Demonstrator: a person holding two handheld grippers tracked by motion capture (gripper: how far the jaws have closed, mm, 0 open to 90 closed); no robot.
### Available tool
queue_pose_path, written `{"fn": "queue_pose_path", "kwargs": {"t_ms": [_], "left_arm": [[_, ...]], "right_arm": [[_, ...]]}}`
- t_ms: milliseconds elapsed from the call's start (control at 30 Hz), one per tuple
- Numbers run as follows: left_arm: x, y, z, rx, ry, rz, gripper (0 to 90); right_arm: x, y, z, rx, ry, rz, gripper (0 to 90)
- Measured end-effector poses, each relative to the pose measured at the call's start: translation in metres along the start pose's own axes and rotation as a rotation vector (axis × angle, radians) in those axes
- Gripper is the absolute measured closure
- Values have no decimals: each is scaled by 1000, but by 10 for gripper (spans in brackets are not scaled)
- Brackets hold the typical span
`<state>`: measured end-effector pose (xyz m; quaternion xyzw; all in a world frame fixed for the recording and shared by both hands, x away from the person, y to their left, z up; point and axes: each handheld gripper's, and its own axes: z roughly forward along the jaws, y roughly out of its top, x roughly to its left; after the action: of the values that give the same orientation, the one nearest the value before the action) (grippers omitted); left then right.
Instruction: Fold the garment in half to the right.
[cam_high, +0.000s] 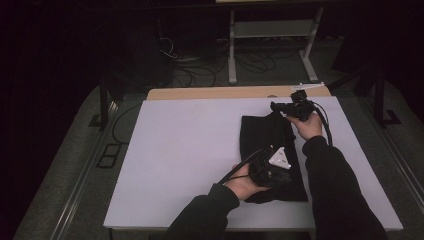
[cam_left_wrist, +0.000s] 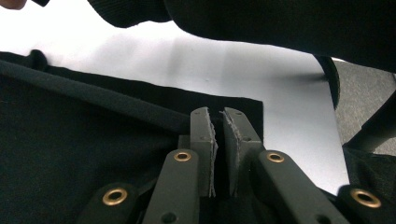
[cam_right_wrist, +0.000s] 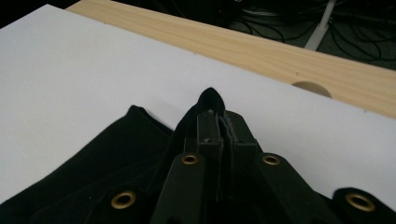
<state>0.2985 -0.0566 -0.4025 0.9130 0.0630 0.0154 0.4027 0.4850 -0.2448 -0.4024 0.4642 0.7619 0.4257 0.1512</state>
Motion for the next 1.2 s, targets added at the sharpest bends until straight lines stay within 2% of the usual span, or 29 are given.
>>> {"fn": "queue_pose_path", "kwargs": {"t_ms": [133, 333, 600, 967, 1200], "left_arm": [[-1, 4, 6, 22, -7, 3, 809], [-4, 10, 15, 73, -7, 16, 808], [-5, 15, 27, 79, -17, 17, 809], [-5, 19, 37, 81, -26, 14, 810], [-7, 23, 43, 81, -29, 13, 810]], "right_arm": [[-7, -8, 1, 13, -3, 30, 851], [-15, -16, 3, 35, -10, 43, 853], [-23, -25, 0, 43, -29, 52, 863], [-27, -29, -2, 46, -41, 53, 865], [-29, -30, -8, 45, -58, 36, 867]]}}
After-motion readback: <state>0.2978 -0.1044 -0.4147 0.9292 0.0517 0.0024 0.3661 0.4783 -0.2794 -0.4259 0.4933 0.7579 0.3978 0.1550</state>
